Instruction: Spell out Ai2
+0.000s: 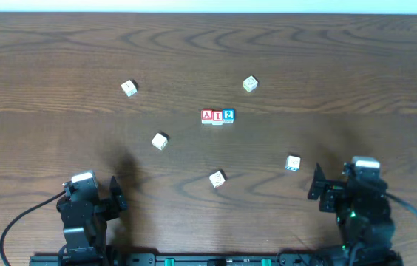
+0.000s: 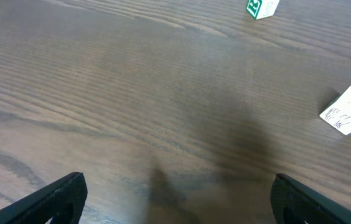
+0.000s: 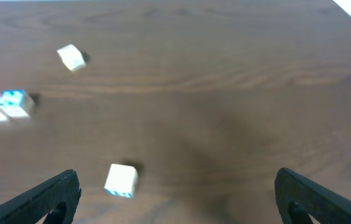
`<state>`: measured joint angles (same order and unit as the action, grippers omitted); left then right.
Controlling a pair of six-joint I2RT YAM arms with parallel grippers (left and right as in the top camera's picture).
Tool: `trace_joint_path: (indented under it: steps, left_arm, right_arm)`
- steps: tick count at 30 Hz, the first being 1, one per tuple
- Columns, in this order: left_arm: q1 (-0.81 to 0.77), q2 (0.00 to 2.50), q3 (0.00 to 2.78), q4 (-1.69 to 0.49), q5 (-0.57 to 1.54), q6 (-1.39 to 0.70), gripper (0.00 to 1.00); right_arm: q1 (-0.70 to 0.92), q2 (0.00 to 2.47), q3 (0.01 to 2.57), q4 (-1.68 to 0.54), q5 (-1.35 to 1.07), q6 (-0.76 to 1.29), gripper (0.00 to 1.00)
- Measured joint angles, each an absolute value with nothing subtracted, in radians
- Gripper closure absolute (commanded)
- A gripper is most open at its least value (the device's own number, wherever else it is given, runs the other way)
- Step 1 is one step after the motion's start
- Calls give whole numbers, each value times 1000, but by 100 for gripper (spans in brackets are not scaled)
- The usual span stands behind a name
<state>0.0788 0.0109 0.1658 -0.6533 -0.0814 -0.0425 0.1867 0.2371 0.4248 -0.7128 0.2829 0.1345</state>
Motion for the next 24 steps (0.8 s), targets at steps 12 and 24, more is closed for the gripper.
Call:
trace_joint_path:
  steps: [12, 24]
  left_arm:
    - [79, 11, 166, -653, -81, -28, 5]
    - [79, 11, 166, -653, -81, -28, 5]
  right_arm:
    - [185, 17, 172, -702, 289, 125, 1]
    - [185, 17, 172, -699, 289, 125, 1]
